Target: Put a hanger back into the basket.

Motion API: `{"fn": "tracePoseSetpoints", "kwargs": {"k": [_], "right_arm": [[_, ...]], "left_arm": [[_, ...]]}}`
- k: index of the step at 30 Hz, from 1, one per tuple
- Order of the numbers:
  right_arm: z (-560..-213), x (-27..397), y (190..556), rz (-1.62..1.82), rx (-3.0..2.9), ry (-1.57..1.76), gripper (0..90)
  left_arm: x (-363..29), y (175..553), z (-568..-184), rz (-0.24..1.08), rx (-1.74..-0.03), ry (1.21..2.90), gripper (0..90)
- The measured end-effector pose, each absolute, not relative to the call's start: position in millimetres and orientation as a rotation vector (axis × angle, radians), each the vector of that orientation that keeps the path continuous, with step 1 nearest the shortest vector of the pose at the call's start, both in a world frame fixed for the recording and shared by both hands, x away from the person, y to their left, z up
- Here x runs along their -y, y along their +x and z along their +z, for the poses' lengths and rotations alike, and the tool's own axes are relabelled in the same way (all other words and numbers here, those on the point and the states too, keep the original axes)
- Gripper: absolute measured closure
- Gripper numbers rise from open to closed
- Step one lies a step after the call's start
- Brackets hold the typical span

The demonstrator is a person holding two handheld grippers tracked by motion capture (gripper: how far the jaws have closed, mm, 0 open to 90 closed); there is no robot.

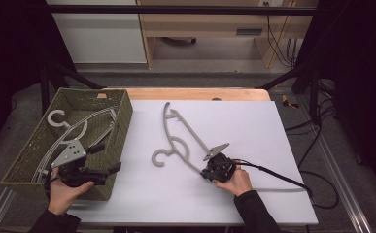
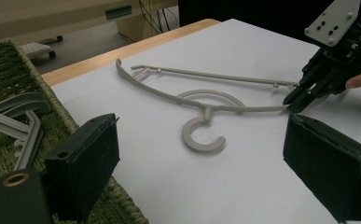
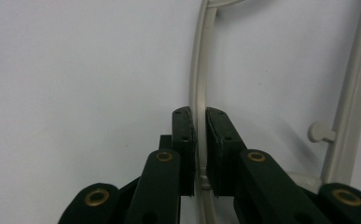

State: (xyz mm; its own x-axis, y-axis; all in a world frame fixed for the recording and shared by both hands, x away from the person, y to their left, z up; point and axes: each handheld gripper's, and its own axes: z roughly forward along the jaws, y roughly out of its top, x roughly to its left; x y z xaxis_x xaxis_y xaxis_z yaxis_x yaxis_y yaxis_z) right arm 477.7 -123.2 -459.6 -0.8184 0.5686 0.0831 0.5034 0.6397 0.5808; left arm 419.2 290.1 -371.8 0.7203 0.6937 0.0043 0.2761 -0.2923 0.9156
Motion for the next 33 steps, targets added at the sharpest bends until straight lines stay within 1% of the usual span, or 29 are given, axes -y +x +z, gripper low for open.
{"fn": "tracePoseSetpoints", "kwargs": {"k": [17,24,29,33], "right_arm": [[-424.9,142.7,472.9,1.117,-2.693,0.887,83.2],[-440.1,138.3,470.4,0.998,-2.750,0.894,82.8],[-459.8,145.7,467.4,0.912,-2.792,0.936,82.6],[-463.9,149.6,466.1,0.921,-2.785,0.934,82.4]], "left_arm": [[-290.7,417.5,-369.2,0.504,-0.745,1.867,10.3],[-289.0,416.8,-369.6,0.501,-0.737,1.874,10.3],[-287.4,417.0,-370.5,0.498,-0.735,1.879,10.3],[-286.4,417.0,-371.0,0.495,-0.734,1.886,10.3]]}}
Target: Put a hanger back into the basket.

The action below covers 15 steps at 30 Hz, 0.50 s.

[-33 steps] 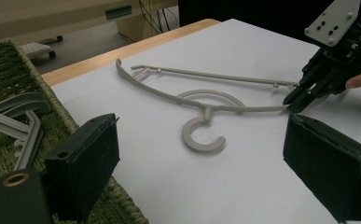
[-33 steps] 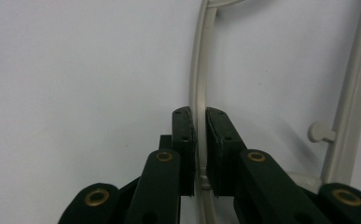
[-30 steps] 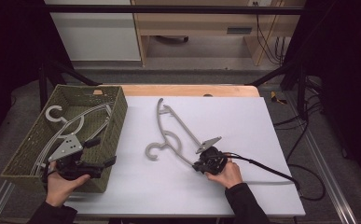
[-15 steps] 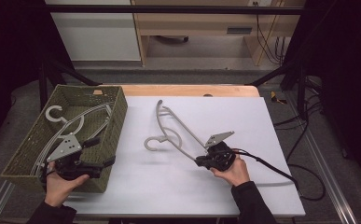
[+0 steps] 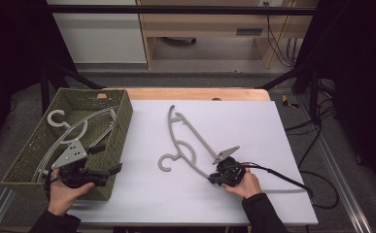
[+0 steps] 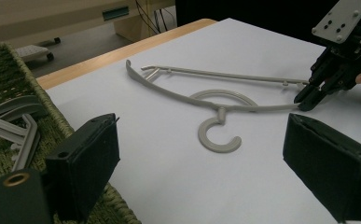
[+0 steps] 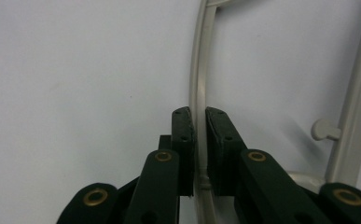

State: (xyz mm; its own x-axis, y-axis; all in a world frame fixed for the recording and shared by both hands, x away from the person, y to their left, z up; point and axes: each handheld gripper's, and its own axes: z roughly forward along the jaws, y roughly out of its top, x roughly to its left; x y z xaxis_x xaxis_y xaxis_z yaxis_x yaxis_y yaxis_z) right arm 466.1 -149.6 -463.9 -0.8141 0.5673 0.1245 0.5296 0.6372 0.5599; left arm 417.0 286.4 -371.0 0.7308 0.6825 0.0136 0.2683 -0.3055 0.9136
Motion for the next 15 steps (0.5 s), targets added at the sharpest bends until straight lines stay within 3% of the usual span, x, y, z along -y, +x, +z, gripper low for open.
{"fn": "tracePoseSetpoints", "kwargs": {"k": [3,4,7,15], "right_arm": [[-464.2,149.3,465.6,0.906,-2.779,0.920,81.4],[-464.0,148.1,465.8,0.922,-2.769,0.920,75.0],[-465.5,143.5,468.0,0.953,-2.749,0.929,71.4],[-463.1,127.6,467.9,0.837,-2.731,0.893,74.4]], "left_arm": [[-286.0,417.2,-371.3,0.494,-0.734,1.887,10.2],[-285.9,417.6,-371.6,0.493,-0.734,1.888,10.2],[-285.3,417.7,-371.9,0.493,-0.732,1.891,10.3],[-284.7,418.2,-373.0,0.490,-0.735,1.897,10.3]]}}
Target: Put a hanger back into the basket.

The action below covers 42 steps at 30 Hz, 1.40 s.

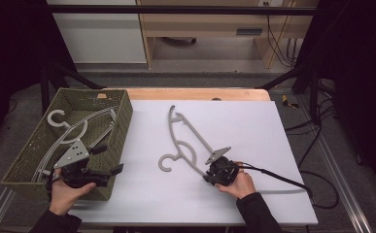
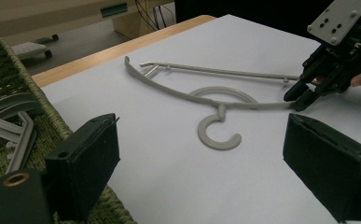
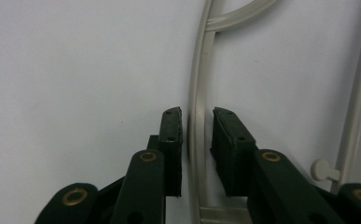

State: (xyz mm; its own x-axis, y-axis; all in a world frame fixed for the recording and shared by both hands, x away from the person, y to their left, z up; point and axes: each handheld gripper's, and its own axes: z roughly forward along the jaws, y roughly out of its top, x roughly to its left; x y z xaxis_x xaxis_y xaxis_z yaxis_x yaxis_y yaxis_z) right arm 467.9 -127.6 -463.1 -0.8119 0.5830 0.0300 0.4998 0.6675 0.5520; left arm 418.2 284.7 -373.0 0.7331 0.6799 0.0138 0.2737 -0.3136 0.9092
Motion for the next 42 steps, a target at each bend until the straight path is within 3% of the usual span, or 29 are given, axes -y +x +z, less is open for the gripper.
{"fn": "tracePoseSetpoints", "kwargs": {"k": [4,14,42], "right_arm": [[-463.3,126.1,467.2,0.828,-2.722,0.913,81.9],[-457.5,130.0,470.9,0.883,-2.720,0.950,82.8],[-377.1,156.5,454.1,1.378,-2.621,0.773,83.1]], "left_arm": [[-285.0,417.9,-372.4,0.492,-0.735,1.891,10.3],[-286.3,418.0,-372.4,0.493,-0.736,1.890,10.4],[-274.4,417.1,-361.4,0.501,-0.671,1.924,10.4]]}}
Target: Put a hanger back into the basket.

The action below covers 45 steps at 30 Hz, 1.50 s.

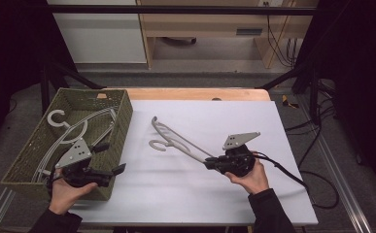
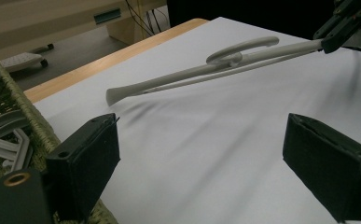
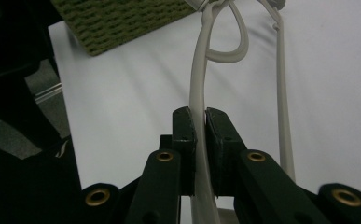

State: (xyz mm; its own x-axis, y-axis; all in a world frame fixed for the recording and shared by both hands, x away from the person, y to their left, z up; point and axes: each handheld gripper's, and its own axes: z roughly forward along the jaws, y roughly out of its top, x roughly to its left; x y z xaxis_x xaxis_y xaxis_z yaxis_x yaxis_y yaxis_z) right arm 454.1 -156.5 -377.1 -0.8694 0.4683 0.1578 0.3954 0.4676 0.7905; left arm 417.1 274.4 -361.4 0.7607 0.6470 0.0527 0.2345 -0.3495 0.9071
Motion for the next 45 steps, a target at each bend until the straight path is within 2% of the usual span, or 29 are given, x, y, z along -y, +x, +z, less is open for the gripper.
{"fn": "tracePoseSetpoints", "kwargs": {"k": [11,21,28,36,45], "right_arm": [[-360.5,160.0,442.1,1.550,-2.675,0.658,83.0],[-361.4,159.4,436.9,1.589,-2.712,0.618,82.9],[-358.3,160.8,433.9,1.646,-2.715,0.589,82.9],[-356.4,161.7,430.5,1.665,-2.720,0.566,82.8],[-353.0,166.2,427.3,1.698,-2.717,0.545,82.8]], "left_arm": [[-236.7,424.6,-353.4,0.517,-0.556,2.073,11.1],[-209.7,439.4,-362.6,0.538,-0.498,2.195,17.6],[-200.5,440.9,-367.3,0.566,-0.460,2.239,26.2],[-197.4,444.2,-370.2,0.615,-0.453,2.262,40.6],[-193.9,449.6,-371.4,0.650,-0.445,2.292,44.8]]}}
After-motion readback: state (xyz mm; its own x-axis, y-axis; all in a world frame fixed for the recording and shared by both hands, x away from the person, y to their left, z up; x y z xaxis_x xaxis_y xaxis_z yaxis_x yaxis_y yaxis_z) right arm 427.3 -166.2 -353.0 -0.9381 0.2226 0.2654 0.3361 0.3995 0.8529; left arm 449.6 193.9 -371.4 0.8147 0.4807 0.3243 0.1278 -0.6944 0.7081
